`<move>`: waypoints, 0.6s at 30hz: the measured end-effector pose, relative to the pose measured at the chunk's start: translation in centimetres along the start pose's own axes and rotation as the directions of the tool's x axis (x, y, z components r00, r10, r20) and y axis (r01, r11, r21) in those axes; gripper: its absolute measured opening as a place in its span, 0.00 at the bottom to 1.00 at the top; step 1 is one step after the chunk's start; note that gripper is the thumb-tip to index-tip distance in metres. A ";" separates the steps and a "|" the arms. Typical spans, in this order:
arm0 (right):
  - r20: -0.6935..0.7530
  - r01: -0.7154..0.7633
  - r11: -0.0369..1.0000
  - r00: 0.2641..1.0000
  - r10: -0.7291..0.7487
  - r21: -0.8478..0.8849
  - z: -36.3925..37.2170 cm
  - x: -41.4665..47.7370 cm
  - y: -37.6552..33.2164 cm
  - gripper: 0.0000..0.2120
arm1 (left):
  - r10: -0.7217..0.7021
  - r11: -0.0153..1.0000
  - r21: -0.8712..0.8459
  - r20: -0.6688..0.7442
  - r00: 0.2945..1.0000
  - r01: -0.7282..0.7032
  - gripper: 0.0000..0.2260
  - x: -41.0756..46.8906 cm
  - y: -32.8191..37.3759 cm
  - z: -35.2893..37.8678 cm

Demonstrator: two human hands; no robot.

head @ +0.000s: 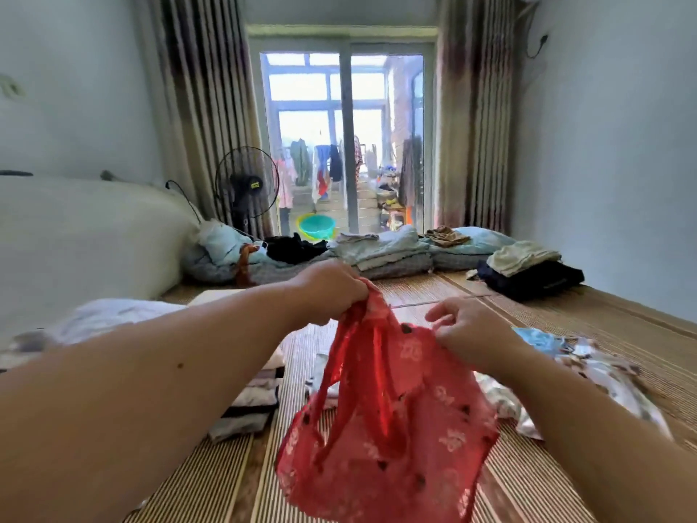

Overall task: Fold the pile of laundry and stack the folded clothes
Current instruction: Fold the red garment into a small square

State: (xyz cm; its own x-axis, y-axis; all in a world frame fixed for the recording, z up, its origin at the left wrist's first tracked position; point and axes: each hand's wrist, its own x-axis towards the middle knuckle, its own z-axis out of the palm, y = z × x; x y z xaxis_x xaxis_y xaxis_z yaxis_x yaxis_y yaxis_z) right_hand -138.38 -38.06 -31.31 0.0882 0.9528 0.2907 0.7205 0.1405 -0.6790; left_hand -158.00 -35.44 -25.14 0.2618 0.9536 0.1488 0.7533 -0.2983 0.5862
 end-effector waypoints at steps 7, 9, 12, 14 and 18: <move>0.130 0.003 0.924 0.990 -0.057 0.382 6.8 -6.4 -5.0 0.14 | -0.048 0.998 -0.046 0.062 0.997 0.051 0.06 -2.7 -1.1 0.5; 0.086 -0.007 0.920 0.996 -0.029 0.392 7.4 -6.0 -5.9 0.07 | -0.056 0.992 -0.112 0.055 0.997 0.062 0.06 -3.1 -1.8 0.3; -0.008 0.038 0.949 0.999 -0.037 0.314 6.8 -4.9 -7.1 0.10 | -0.058 0.976 -0.210 0.028 0.998 0.062 0.05 -3.7 -3.5 0.0; -0.012 0.040 0.966 0.999 -0.038 0.255 6.0 -4.7 -7.9 0.13 | -0.062 0.959 -0.275 0.019 0.998 0.064 0.06 -4.0 -4.7 -0.3; 0.014 -0.005 0.934 1.000 0.000 0.357 4.6 -4.1 -9.0 0.08 | -0.026 0.915 -0.404 -0.033 0.999 0.011 0.05 -4.4 -6.8 -0.9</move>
State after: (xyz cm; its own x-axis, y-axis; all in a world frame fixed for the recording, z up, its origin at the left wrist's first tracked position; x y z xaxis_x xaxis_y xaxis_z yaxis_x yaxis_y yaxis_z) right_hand -148.35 -42.02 -29.50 0.0786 0.9566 0.2808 0.4266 0.2223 -0.8767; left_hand -164.80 -37.59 -29.08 0.2223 0.9619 0.1593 0.4482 -0.2459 0.8594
